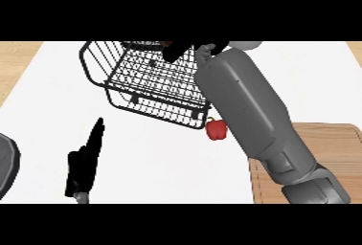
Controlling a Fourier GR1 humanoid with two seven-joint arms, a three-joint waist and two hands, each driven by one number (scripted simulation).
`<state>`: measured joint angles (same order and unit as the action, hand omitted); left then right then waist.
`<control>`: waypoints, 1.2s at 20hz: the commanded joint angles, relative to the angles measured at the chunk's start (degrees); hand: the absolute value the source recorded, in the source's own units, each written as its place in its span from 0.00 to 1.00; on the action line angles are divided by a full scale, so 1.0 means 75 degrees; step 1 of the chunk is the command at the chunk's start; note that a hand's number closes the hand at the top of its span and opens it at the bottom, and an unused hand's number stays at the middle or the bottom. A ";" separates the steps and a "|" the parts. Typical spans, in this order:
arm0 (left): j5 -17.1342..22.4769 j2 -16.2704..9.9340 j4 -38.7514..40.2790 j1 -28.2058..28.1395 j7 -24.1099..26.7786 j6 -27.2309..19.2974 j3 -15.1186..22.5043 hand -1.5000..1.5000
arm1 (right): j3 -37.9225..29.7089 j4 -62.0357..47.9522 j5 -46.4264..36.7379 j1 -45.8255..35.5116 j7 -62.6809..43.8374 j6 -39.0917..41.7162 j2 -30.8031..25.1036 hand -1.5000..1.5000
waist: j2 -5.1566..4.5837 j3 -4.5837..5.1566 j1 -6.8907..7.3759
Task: Pick the cupcake from the cutting board and place it in the tiered basket
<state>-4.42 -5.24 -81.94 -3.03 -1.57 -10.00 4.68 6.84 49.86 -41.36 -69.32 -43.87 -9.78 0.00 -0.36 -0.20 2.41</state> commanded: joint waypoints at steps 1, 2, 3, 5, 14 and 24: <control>-0.0021 -0.0013 0.0359 -0.0073 0.0153 0.0063 -0.0022 0.50 | -0.0367 -0.0427 0.1196 0.0105 0.0540 -0.0931 0.0000 0.00 | -0.0057 0.0030 0.0075; 0.0059 -0.0007 0.0095 -0.0215 0.0018 0.0108 0.0002 0.50 | -0.0153 -0.0398 0.1684 0.0058 0.0350 -0.1084 0.0000 0.00 | -0.0036 0.0029 0.0164; -0.0047 0.0111 0.0016 -0.0076 -0.0125 0.0078 0.0189 0.50 | -0.0251 -0.0688 0.1831 -0.0146 0.0520 -0.1322 0.0000 0.00 | -0.0047 0.0028 0.0149; -0.0011 -0.0036 0.0315 -0.0033 0.0016 0.0136 -0.0006 0.50 | -0.0338 -0.0689 0.2308 -0.0079 0.1017 -0.1562 -0.0003 0.00 | -0.0044 0.0029 0.0066; 0.0061 0.0064 0.0449 -0.0132 0.0058 0.0014 -0.0185 0.50 | -0.0585 0.0200 0.2780 0.0214 0.2021 -0.3534 -0.0001 0.00 | 0.0034 0.0029 -0.0252; 0.0019 0.0136 0.0067 -0.0886 0.0321 -0.0138 -0.0171 0.50 | -0.1150 0.2813 0.2242 0.1920 -0.0051 -0.3478 -0.1941 0.00 | 0.0183 0.0025 -0.0692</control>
<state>-4.60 -5.07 -83.42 -7.04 -0.68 -11.11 3.22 -0.24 62.33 -25.15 -61.03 -39.73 -37.75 -10.00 0.87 -0.24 -1.60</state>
